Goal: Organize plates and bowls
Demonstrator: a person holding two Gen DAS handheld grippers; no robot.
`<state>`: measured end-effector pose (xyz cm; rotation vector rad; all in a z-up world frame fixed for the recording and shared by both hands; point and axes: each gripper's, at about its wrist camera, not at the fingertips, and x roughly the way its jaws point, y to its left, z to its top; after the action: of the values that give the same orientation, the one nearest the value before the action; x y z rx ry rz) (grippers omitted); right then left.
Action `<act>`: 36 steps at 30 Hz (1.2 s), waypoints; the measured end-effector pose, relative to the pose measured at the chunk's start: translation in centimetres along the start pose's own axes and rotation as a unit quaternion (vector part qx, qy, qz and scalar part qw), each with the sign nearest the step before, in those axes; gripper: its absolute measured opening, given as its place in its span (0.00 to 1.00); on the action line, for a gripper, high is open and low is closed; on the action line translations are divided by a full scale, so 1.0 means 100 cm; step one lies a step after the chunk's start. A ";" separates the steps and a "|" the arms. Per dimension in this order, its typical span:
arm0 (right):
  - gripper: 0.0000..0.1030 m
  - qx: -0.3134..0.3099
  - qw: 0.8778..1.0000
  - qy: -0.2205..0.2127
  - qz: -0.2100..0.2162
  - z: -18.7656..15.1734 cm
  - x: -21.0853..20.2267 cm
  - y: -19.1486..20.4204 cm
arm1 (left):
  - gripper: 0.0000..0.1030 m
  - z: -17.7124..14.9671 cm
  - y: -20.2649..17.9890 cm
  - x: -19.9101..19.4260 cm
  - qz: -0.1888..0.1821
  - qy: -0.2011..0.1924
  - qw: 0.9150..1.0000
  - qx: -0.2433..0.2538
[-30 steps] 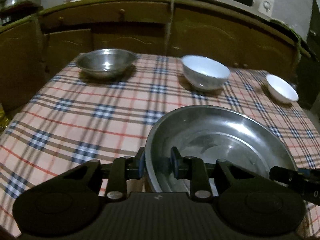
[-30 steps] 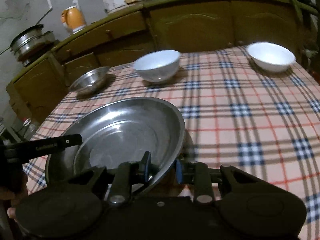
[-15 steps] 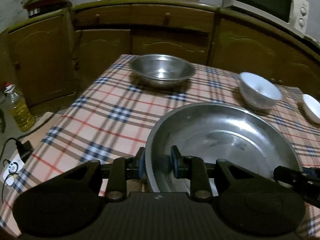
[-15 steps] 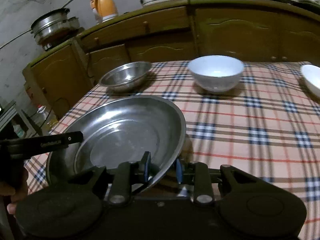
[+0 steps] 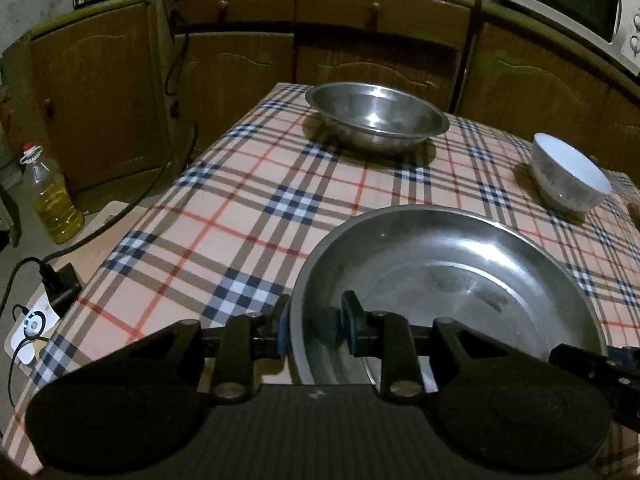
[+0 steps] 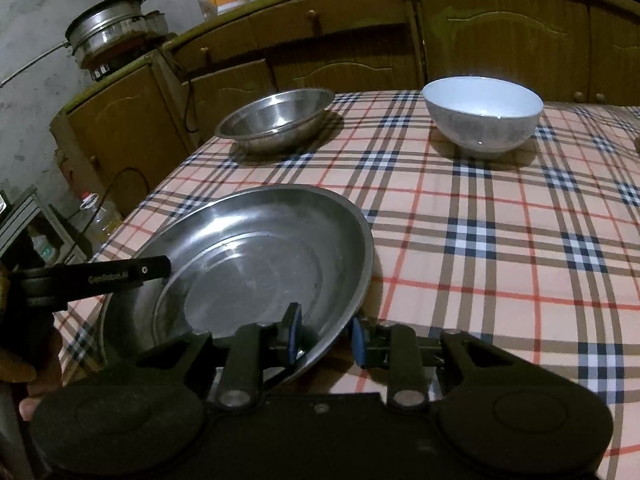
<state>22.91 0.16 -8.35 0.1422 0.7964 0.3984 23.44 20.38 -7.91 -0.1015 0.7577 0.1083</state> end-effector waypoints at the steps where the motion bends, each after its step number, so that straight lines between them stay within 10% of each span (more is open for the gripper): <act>1: 0.32 -0.001 1.000 0.000 0.000 0.000 0.000 0.000 | 0.26 0.000 0.001 0.001 0.000 0.000 1.000 -0.001; 16: 0.41 0.002 1.000 -0.015 -0.013 0.015 -0.022 -0.012 | 0.31 0.007 0.002 -0.015 0.010 0.001 1.000 -0.012; 24: 0.60 -0.007 0.999 -0.051 0.012 0.097 -0.035 -0.017 | 0.57 0.078 0.001 -0.032 0.015 -0.047 0.999 0.003; 36: 0.69 0.012 0.999 -0.001 0.041 0.182 0.067 -0.006 | 0.68 0.160 -0.002 0.058 0.038 -0.024 0.999 0.004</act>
<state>40.41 2.70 -0.35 0.1989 0.7959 0.4660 38.51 22.66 -0.41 -0.0624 0.7136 0.1795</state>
